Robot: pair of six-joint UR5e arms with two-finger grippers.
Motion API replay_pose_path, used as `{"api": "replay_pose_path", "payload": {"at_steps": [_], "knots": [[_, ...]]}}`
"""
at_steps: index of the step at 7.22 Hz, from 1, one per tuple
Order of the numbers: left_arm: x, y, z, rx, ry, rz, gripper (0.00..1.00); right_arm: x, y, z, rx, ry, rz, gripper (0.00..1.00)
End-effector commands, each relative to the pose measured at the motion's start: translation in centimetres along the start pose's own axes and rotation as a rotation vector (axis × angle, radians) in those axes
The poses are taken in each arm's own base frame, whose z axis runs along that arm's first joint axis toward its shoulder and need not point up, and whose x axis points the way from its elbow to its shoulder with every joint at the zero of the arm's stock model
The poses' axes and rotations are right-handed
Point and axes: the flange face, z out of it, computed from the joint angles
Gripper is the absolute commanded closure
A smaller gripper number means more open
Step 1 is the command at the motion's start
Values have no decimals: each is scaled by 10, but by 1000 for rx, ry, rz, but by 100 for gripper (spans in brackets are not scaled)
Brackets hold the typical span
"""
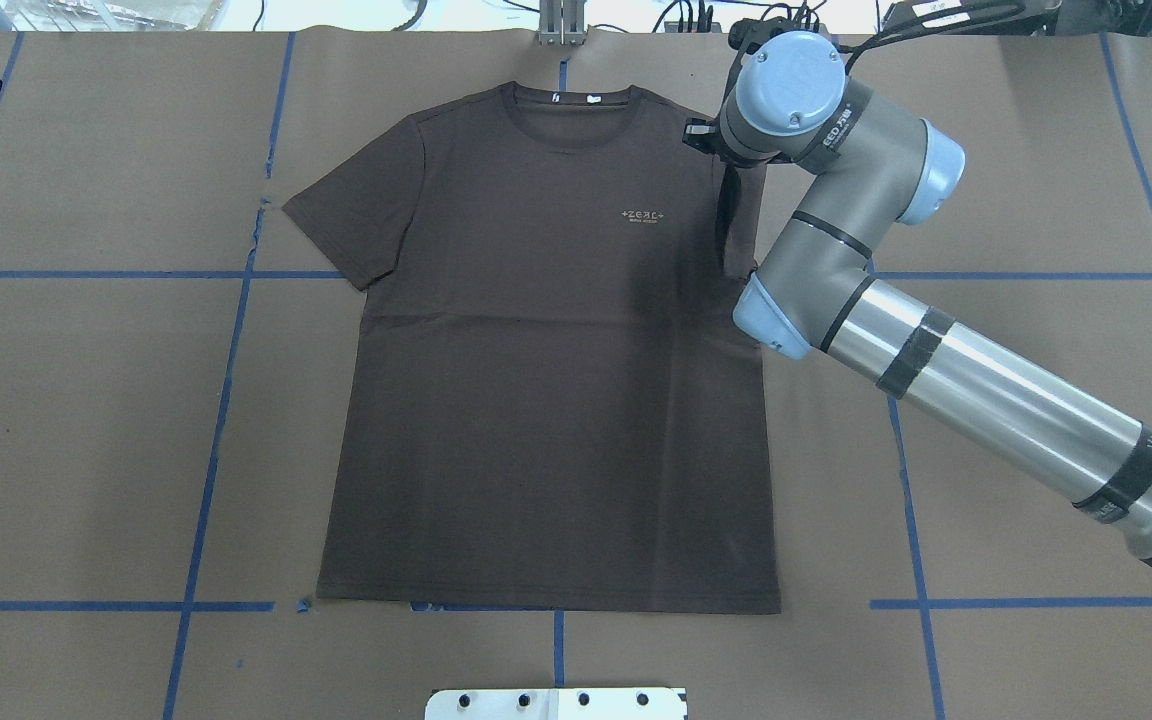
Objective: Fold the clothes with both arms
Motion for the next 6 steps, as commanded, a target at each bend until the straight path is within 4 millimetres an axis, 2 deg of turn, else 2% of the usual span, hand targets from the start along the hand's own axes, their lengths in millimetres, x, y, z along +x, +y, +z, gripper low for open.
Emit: {"api": "replay_pose_path", "payload": {"at_steps": [1, 3, 4, 5, 6], "knots": [[0, 1, 0, -1, 0, -1, 0, -28, 12, -3, 26, -6, 18, 100], [-1, 1, 1, -2, 0, -2, 0, -38, 28, 1, 49, -4, 1, 100], [0, 0, 0, -1, 0, -1, 0, -43, 34, -1, 47, -11, -3, 14], [0, 0, 0, -1, 0, -1, 0, -49, 35, -3, 46, -16, -5, 0], [0, 1, 3, -4, 2, -3, 0, -62, 21, -17, 44, -25, -1, 0]]}}
